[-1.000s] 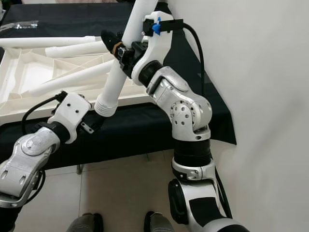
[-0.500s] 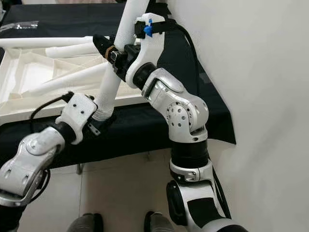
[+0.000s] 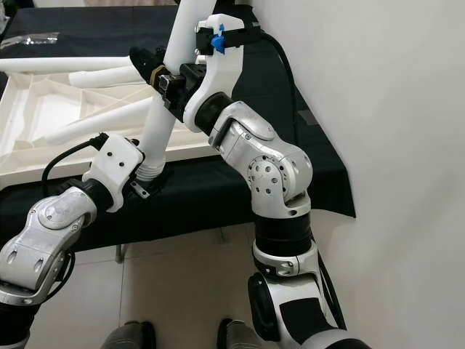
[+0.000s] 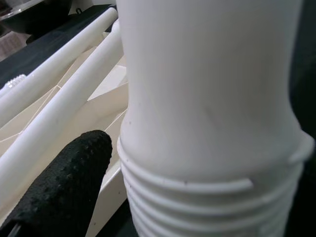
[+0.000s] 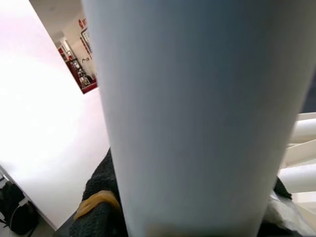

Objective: Building children table

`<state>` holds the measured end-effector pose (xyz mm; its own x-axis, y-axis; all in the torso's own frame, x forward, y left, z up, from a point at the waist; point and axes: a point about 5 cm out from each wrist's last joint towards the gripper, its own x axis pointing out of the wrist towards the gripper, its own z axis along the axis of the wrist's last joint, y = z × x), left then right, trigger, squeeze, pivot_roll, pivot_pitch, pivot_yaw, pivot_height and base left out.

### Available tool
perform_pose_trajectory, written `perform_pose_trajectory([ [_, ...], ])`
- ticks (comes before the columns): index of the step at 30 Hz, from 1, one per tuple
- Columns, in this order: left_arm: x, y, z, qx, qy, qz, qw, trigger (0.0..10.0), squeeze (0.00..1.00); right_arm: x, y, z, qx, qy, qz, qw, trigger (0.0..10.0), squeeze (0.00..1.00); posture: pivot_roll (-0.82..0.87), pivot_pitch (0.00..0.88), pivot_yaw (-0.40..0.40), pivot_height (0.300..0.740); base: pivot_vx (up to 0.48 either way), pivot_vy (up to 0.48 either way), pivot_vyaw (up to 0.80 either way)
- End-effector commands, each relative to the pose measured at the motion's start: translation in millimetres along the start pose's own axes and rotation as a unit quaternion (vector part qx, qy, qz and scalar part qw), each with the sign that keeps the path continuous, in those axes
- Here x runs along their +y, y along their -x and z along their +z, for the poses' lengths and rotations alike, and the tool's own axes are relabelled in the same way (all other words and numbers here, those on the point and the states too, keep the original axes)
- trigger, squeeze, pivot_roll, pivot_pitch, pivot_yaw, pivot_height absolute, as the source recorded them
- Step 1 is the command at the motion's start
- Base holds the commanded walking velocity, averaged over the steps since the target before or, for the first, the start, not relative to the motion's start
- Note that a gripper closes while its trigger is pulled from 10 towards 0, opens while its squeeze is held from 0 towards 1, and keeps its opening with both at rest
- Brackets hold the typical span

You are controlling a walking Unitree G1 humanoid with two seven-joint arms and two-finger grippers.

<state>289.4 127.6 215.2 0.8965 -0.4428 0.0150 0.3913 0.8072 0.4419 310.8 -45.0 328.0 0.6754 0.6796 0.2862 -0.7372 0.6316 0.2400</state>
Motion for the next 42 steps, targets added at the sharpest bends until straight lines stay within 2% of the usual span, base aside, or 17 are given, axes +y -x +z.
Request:
perform_pose_trajectory([
  [1, 5.5, -2.1, 2, -0.005, 0.001, 0.024, 1.000, 10.0, 0.00, 3.2, 2.3, -8, 0.019, -0.008, 0.008, 1.000, 10.0, 0.00, 0.00, 0.121, -0.032, 0.740, 0.000, 0.000, 0.00],
  [10, 0.3, -14.3, 12, -0.029, 0.022, 0.025, 0.999, 10.0, 0.00, 6.5, 2.2, -12, 0.018, -0.017, 0.008, 1.000, 10.0, 0.00, 0.00, 0.121, -0.035, 0.740, 0.000, 0.000, 0.00],
  [23, -6.5, -21.5, 13, -0.031, 0.034, 0.012, 0.999, 10.0, 0.00, 6.6, 1.0, -8, 0.007, -0.018, 0.001, 1.000, 10.0, 0.00, 0.00, 0.119, -0.031, 0.740, 0.000, 0.000, 0.00],
  [26, -22.5, -19.0, 10, -0.009, 0.062, -0.036, 0.997, 10.0, 0.00, 6.0, 0.5, -7, 0.002, -0.008, -0.002, 1.000, 10.0, 0.00, 0.00, 0.119, -0.030, 0.740, 0.000, 0.000, 0.00],
  [32, -33.1, -13.7, 4, 0.010, 0.057, -0.057, 0.997, 10.0, 0.00, 4.1, -0.3, -6, 0.000, 0.001, -0.005, 1.000, 10.0, 0.00, 0.00, 0.120, -0.032, 0.740, 0.000, 0.000, 0.00],
  [38, -30.8, -12.2, 2, 0.010, 0.048, -0.050, 0.998, 10.0, 0.00, 2.9, -0.7, -5, 0.000, 0.005, -0.007, 1.000, 10.0, 0.00, 0.00, 0.121, -0.035, 0.740, 0.000, 0.000, 0.00],
  [40, -20.9, -14.4, 2, 0.013, 0.045, -0.020, 0.999, 10.0, 0.00, 4.0, -0.2, -7, 0.004, 0.005, -0.002, 1.000, 10.0, 0.00, 0.00, 0.122, -0.035, 0.740, 0.000, 0.000, 0.00],
  [42, -18.8, -15.0, 3, 0.014, 0.043, -0.016, 0.999, 10.0, 0.00, 4.5, 0.1, -8, 0.005, 0.005, -0.001, 1.000, 10.0, 0.00, 0.00, 0.122, -0.035, 0.740, 0.000, 0.000, 0.00],
])
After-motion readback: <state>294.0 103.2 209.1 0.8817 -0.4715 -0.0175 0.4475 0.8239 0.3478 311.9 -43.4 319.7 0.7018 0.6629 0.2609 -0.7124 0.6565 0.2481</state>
